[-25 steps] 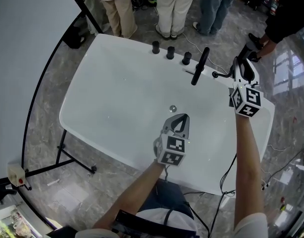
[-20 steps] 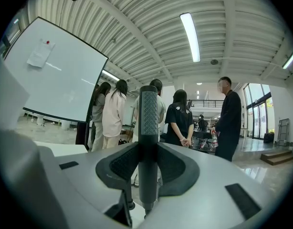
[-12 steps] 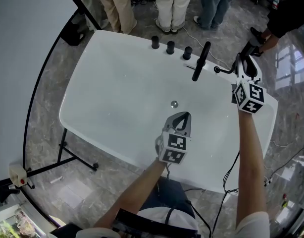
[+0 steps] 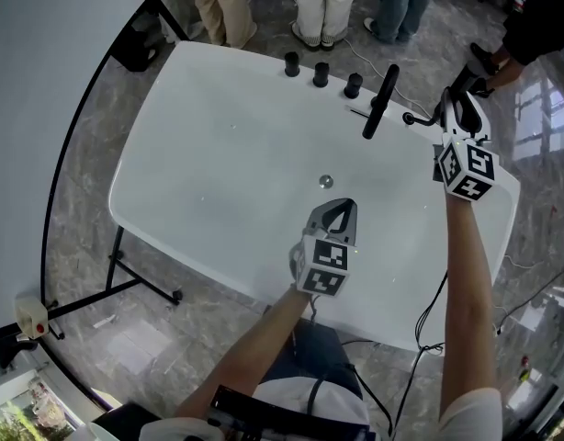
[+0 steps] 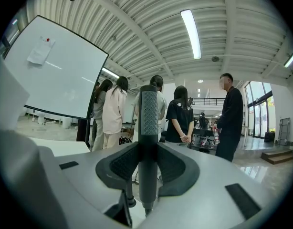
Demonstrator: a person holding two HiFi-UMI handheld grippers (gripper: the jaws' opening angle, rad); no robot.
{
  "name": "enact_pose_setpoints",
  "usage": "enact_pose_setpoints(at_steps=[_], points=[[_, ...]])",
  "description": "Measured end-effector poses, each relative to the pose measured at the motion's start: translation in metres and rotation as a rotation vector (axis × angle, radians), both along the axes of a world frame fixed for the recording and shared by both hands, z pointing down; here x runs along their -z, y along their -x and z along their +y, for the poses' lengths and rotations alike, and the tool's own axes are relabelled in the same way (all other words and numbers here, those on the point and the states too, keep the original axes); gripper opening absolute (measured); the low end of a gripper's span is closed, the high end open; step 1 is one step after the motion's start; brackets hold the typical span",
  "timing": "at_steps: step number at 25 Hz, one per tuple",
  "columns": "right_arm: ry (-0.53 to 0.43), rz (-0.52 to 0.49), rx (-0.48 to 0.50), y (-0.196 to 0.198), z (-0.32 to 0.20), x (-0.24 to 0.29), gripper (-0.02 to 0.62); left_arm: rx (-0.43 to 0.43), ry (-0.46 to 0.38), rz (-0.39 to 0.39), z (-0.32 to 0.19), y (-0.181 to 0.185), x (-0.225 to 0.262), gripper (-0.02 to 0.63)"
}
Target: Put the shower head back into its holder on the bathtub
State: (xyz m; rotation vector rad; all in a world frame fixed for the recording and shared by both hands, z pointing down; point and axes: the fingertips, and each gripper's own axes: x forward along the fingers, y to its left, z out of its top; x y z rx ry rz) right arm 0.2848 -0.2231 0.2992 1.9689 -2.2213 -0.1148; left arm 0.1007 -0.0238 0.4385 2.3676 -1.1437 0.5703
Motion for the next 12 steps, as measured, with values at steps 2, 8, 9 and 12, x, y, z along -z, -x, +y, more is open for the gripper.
enact_pose_setpoints(at_steps=[2,8,9,12], points=[[0.002,0.001,0.0,0.0,-0.003,-0.002,0.124,0.002,-0.001,0.004,-0.002,-0.001,-0.002,0.002],[0.019,-0.007,-0.009,0.001,-0.002,-0.014,0.124,0.002,0.006,-0.006,0.001,0.0,-0.008,0.002],[0.023,-0.009,-0.01,0.001,-0.003,-0.016,0.124,0.003,0.009,-0.008,0.001,0.0,-0.009,0.002],[0.03,-0.013,-0.017,-0.003,-0.004,-0.018,0.124,0.005,0.011,-0.01,0.002,-0.001,-0.011,0.002]])
